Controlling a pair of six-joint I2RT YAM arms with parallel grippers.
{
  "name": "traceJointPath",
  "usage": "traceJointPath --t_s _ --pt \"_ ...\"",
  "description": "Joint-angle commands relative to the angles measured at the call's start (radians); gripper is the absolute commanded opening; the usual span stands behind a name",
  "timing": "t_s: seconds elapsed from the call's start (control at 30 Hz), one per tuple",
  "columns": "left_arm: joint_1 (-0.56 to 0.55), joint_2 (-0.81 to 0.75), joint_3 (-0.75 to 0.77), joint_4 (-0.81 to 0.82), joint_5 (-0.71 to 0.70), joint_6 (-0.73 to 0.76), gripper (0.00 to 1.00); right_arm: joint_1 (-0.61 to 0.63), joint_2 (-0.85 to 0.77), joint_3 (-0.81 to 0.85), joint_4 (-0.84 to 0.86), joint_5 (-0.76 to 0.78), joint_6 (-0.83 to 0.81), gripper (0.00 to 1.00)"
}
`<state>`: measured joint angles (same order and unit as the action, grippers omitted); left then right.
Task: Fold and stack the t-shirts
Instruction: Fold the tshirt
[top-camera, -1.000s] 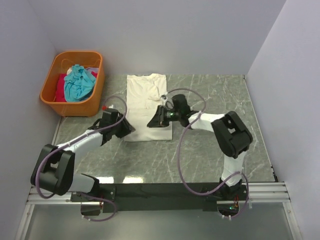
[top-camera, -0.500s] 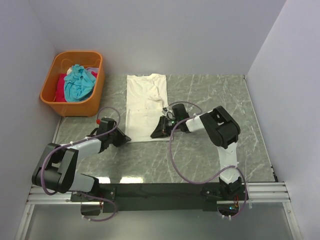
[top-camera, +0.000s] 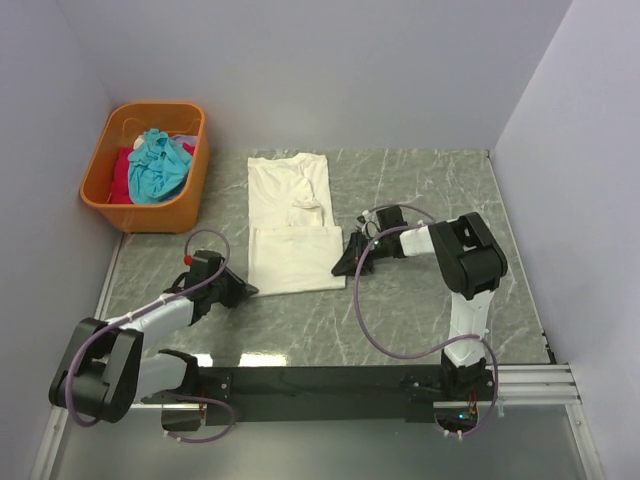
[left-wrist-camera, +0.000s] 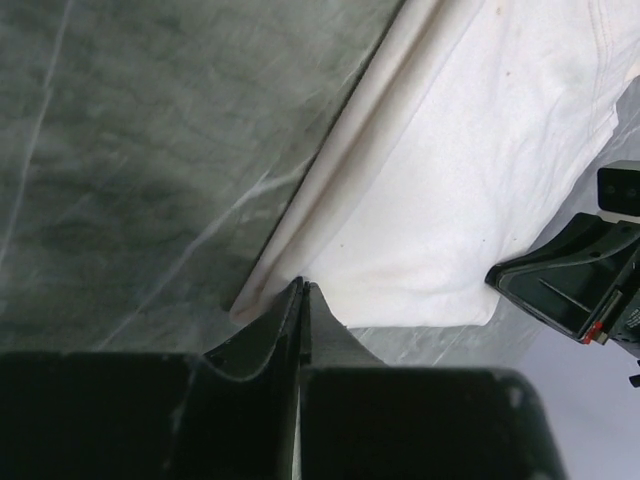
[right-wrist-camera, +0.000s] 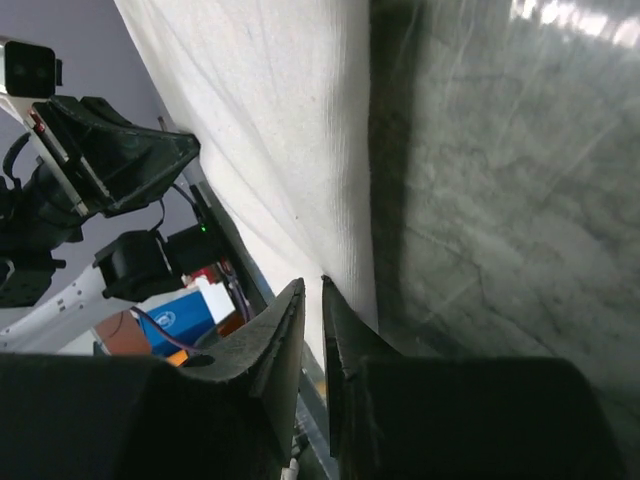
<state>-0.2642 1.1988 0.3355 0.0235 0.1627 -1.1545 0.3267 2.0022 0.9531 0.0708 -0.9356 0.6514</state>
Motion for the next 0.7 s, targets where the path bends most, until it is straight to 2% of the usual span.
traceJointPath --t_s 0.0,0.03,0.13,0.17,0.27,0.3,0.37,0.4,0.43,0.53,0.57,0.67 --pt "-0.001 -0.036 -0.032 -0.068 0.021 -0.031 0.07 -0.017 -0.019 -0.024 -0.140 0.057 -0.087 0.20" --pt "-0.003 -0.044 -0.030 -0.083 0.030 -0.031 0.08 -0.021 -0.031 -0.025 -0.147 0.069 -0.096 0.21" --pt "-0.010 -0.108 0.014 -0.151 -0.003 0.010 0.20 -0.023 -0.115 -0.008 -0.207 0.109 -0.182 0.21" --pt "-0.010 -0.146 0.064 -0.216 -0.027 0.053 0.29 -0.023 -0.138 0.022 -0.232 0.157 -0.202 0.21" --pt "-0.007 -0.183 0.179 -0.302 -0.159 0.161 0.46 -0.025 -0.210 0.106 -0.319 0.277 -0.272 0.25" --pt "-0.006 -0.180 0.204 -0.304 -0.160 0.191 0.57 -0.025 -0.215 0.127 -0.342 0.306 -0.283 0.32" --pt "0.017 -0.141 0.265 -0.287 -0.204 0.267 0.65 -0.028 -0.220 0.180 -0.345 0.360 -0.299 0.38" --pt "0.025 -0.116 0.287 -0.258 -0.200 0.297 0.68 -0.026 -0.212 0.200 -0.345 0.392 -0.300 0.42" --pt "0.029 -0.052 0.312 -0.243 -0.195 0.361 0.70 -0.028 -0.204 0.217 -0.336 0.403 -0.305 0.44" --pt "0.045 0.069 0.430 -0.243 -0.194 0.421 0.72 -0.028 -0.154 0.289 -0.325 0.442 -0.306 0.45" --pt "0.054 0.149 0.488 -0.240 -0.171 0.449 0.72 -0.028 -0.120 0.330 -0.328 0.451 -0.309 0.46" --pt "0.056 0.266 0.586 -0.243 -0.170 0.482 0.61 -0.028 -0.071 0.395 -0.341 0.458 -0.322 0.46"
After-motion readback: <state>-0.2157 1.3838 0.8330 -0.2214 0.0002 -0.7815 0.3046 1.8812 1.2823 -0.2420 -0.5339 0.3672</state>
